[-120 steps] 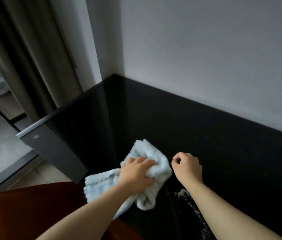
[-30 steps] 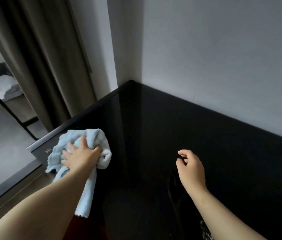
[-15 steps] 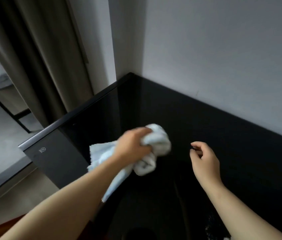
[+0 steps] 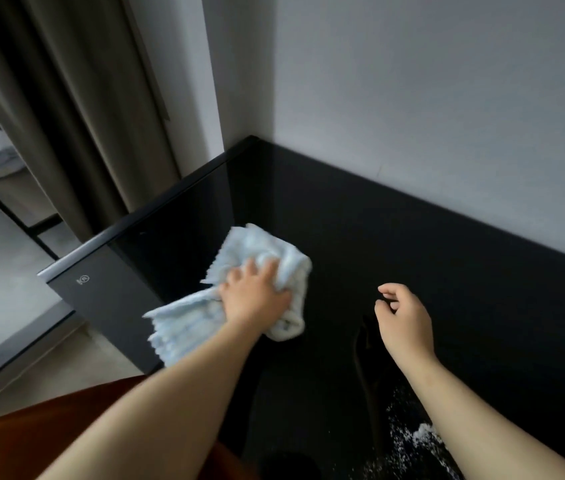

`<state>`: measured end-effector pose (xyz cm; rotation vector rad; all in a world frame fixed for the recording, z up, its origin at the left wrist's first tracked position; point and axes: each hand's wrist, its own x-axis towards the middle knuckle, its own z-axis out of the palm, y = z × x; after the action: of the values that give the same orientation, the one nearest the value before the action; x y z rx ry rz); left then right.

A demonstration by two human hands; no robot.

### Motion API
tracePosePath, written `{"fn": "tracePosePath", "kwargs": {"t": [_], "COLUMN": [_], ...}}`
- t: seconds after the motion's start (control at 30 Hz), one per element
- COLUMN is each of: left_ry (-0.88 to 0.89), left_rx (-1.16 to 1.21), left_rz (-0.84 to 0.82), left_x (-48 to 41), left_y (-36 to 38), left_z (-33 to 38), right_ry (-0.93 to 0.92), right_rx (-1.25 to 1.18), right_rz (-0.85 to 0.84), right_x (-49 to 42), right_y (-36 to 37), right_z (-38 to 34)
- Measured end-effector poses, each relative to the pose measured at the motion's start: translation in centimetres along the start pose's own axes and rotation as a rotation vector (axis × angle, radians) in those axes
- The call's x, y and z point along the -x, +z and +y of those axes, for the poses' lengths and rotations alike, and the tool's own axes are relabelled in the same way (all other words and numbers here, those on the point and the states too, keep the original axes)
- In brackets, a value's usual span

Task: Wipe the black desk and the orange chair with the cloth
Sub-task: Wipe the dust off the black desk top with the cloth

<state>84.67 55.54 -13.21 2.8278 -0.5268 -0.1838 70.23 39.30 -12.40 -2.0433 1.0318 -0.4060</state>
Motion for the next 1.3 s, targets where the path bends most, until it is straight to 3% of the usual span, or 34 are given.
{"fn": "tracePosePath", "kwargs": {"t": [0.1,0.13,0.17,0.23,0.3,0.33,0.4,0.43,0.53,0.67,0.7,0.77,0.83,0.87,0.97,1.03,1.13,1.2,1.27,1.3], "left_ry": [0.415,0.547,0.609,0.44,-0.048,-0.148,-0.129,-0.104,0.069,0.38,0.387,0.338,0.21,0.113,-0.246,-0.337,-0.163,0.045,0.227,0.33], "left_rx": [0.067,0.119,0.162,0.069,-0.176,-0.09,0.219,0.241,0.146,0.351,0.425,0.418,0.231,0.149,0.15,0.221,0.138,0.223,0.694,0.73], "left_rz": [-0.062,-0.153,-0.184,-0.227,-0.266,-0.151,0.043,0.063,-0.019,-0.264,-0.271,-0.087,0.122,0.14,0.0,-0.082,-0.073,-0.146,-0.638,-0.819], "left_x": [5.5,7.3,8.0,7.4,5.2,4.8,5.3,6.1,9.7,12.4,11.7,8.9,5.3,3.6,-0.8,-2.5,-4.0,-3.9,-1.7,-0.9], "left_y": [2.2,2.4,3.0,2.3,0.8,0.3,-0.1,0.0,2.1,2.4,1.8,0.4,-0.7,-0.8,-0.1,0.8,1.9,2.2,1.4,1.7], "left_z": [3.8,3.7,4.4,3.8,2.2,1.1,0.0,0.9,5.7,9.7,9.7,9.2,7.6,6.8,5.0,5.2,7.8,10.7,13.7,14.8], "right_ry": [-0.047,-0.049,-0.043,-0.034,-0.024,-0.013,0.035,0.068,0.131,0.002,-0.036,-0.035,-0.005,0.009,0.056,0.058,0.067,0.079,0.092,0.099], "right_rx": [-0.007,0.003,0.008,0.021,0.047,0.072,0.174,0.235,0.347,0.464,0.51,0.529,0.501,0.493,0.468,0.417,0.249,0.156,0.068,0.001], "right_rz": [0.012,0.012,0.013,0.022,0.044,0.058,0.077,0.079,0.024,-0.094,-0.113,-0.122,-0.124,-0.134,-0.184,-0.221,-0.251,-0.244,-0.213,-0.18], "right_x": [0.7,1.0,1.3,2.0,2.5,2.9,3.5,3.7,4.6,6.2,6.3,6.1,5.8,5.8,5.8,5.8,5.6,5.7,5.7,5.6], "right_y": [-1.2,-1.7,-2.3,-3.7,-5.3,-6.1,-7.4,-8.0,-9.1,-9.3,-9.4,-9.8,-9.9,-9.9,-9.7,-10.0,-10.7,-10.8,-10.9,-10.9], "right_z": [0.3,0.6,0.9,1.9,3.1,3.8,4.9,5.4,6.7,8.8,9.1,9.3,9.3,9.2,9.1,9.6,10.8,11.4,11.7,11.7]}}
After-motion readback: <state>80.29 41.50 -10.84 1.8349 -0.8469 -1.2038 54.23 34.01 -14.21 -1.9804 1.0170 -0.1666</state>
